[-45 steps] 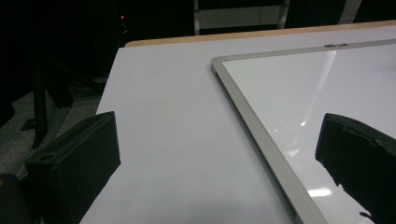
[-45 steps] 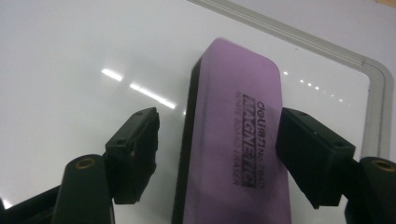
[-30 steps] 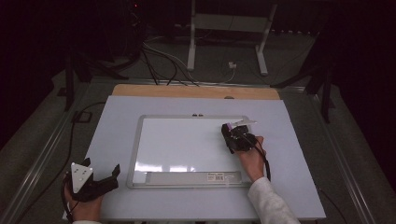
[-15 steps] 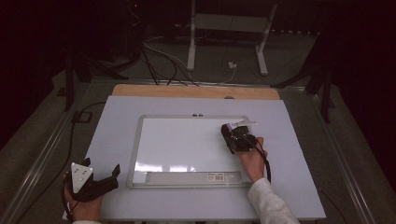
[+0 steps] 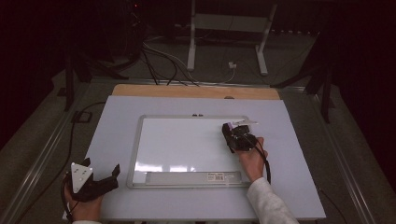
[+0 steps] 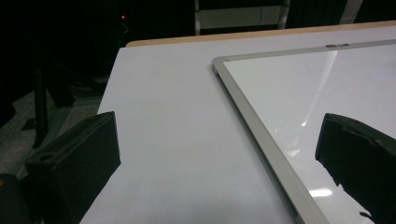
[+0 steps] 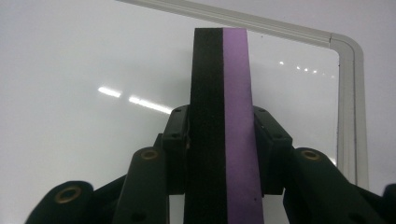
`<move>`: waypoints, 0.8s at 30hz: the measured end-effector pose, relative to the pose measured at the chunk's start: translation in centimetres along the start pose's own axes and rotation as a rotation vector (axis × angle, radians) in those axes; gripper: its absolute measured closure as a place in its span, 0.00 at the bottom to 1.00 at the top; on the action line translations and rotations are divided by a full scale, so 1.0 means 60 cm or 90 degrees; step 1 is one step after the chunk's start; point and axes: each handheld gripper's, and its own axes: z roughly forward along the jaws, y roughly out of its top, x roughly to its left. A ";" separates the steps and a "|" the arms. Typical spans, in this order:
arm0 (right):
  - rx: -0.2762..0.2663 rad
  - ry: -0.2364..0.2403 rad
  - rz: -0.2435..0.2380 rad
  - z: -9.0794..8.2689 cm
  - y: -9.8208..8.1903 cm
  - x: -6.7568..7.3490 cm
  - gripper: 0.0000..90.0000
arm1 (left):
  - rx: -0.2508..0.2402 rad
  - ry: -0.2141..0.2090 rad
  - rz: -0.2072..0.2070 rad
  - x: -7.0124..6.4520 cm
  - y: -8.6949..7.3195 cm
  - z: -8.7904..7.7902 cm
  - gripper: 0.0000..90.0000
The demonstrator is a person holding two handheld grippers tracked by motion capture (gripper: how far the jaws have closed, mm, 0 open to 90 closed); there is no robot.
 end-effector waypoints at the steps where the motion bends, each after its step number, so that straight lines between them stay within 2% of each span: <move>1: -0.001 -0.002 0.003 0.000 0.000 -0.001 0.71 | 0.000 0.000 0.000 0.000 0.000 0.000 0.01; 3: -0.005 -0.007 0.007 0.001 0.000 -0.004 0.71 | 0.000 0.000 0.000 0.000 0.000 0.000 0.01; 6: -0.044 -0.016 0.024 -0.011 0.009 -0.011 0.71 | 0.000 0.000 -0.001 -0.001 0.000 0.001 0.01; 8: -0.050 -0.021 0.028 -0.017 0.018 -0.016 0.71 | 0.000 -0.001 0.000 -0.001 0.000 0.001 0.01; 11: -0.050 -0.030 0.040 -0.017 0.028 -0.028 0.71 | -0.001 -0.001 0.002 -0.001 0.000 0.000 0.01; 18: -0.038 -0.042 0.091 -0.002 0.032 -0.060 0.71 | 0.000 -0.001 -0.001 0.000 0.000 0.001 0.01; 24: -0.021 -0.056 0.115 0.013 0.030 -0.071 0.71 | 0.001 0.000 -0.001 0.000 0.000 0.001 0.01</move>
